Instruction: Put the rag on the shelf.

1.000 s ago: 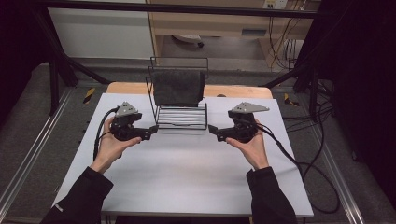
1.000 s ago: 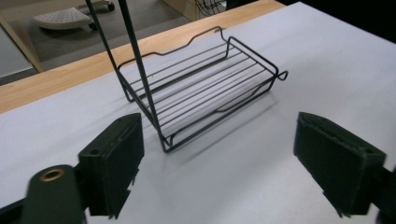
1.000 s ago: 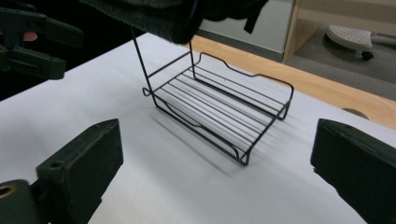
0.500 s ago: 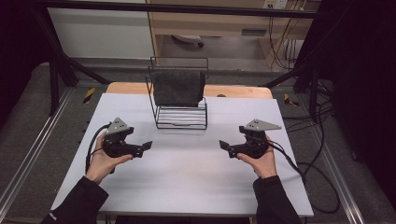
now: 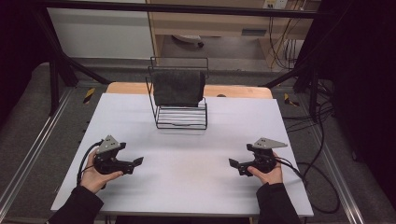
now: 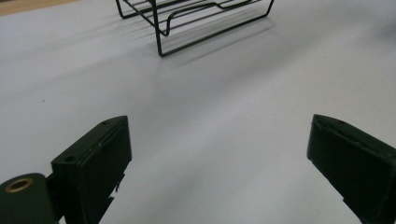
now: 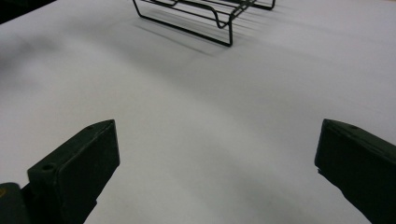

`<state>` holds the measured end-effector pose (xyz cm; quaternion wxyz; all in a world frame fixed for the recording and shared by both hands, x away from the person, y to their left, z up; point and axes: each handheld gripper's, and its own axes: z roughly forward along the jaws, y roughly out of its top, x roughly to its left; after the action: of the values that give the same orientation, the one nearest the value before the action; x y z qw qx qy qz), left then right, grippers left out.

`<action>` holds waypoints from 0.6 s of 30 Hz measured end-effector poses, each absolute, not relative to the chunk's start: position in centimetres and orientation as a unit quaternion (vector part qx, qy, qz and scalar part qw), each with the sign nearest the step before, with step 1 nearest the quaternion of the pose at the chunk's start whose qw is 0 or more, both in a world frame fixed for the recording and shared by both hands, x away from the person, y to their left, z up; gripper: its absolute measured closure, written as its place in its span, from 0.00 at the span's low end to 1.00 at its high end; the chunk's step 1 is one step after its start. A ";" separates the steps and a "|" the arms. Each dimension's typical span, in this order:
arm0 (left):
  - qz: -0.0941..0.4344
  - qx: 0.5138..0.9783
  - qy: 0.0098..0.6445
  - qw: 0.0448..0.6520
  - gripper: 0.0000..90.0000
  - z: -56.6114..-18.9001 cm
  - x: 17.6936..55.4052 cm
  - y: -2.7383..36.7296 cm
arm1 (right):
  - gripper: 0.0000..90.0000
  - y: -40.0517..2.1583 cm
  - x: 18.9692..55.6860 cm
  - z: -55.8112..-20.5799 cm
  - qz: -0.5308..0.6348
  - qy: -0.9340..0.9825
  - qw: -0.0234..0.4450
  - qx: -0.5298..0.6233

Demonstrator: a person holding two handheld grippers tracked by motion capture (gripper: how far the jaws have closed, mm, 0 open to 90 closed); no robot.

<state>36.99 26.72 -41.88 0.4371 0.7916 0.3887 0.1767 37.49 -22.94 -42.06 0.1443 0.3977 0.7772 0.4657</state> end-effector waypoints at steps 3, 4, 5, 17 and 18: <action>0.175 0.793 0.391 0.433 0.07 -42.5 36.8 27.2 | 0.01 -23.8 37.0 -42.7 0.466 0.778 0.141 0.398; 0.176 0.794 0.389 0.432 0.07 -42.7 36.7 27.4 | 0.01 -24.1 36.9 -43.0 0.465 0.778 0.140 0.398; 0.178 0.795 0.388 0.431 0.07 -42.9 36.6 27.5 | 0.01 -24.4 36.7 -43.3 0.465 0.777 0.138 0.401; 0.174 0.801 0.394 0.415 0.07 -44.7 36.0 28.7 | 0.01 -25.6 35.9 -44.7 0.459 0.784 0.133 0.397; 0.173 0.803 0.393 0.414 0.07 -44.8 36.0 28.6 | 0.01 -25.6 35.9 -44.7 0.457 0.785 0.132 0.398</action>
<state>35.96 28.63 -44.76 0.4143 0.8026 0.3928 0.1732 35.89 -25.62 -44.71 0.1322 0.3975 0.7849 0.4565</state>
